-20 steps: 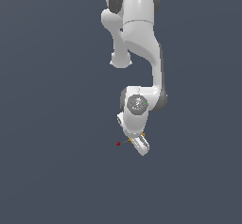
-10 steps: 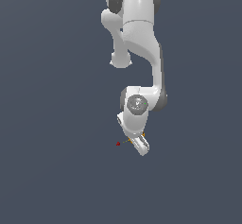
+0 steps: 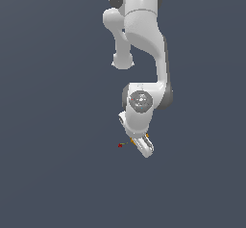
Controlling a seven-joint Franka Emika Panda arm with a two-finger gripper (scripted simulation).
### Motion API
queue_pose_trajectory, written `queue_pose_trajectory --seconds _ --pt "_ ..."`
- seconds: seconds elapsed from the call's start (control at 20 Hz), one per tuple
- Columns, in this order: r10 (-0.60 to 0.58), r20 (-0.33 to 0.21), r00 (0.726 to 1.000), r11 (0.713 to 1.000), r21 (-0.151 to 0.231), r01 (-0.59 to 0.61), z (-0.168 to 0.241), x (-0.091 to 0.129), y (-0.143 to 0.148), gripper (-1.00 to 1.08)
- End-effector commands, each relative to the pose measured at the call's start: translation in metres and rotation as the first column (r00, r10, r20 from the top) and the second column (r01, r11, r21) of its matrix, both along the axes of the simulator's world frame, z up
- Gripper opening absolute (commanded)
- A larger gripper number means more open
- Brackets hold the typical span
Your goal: Pick up the object and move it to a goal position.
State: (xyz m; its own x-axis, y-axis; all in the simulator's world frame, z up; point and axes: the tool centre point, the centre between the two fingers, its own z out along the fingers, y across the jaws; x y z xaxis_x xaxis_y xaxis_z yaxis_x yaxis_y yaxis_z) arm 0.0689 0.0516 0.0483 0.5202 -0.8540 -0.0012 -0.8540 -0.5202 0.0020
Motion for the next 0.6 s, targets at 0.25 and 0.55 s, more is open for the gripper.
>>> queue_pose_trajectory --seconds 0.25,0.55 --pt "-0.001 0.002 1.000 1.000 -0.001 0.001 0.067 0.014 0.000 -1.00" --pt "-0.001 0.002 1.000 1.000 -0.001 0.001 0.130 0.028 0.000 -1.00"
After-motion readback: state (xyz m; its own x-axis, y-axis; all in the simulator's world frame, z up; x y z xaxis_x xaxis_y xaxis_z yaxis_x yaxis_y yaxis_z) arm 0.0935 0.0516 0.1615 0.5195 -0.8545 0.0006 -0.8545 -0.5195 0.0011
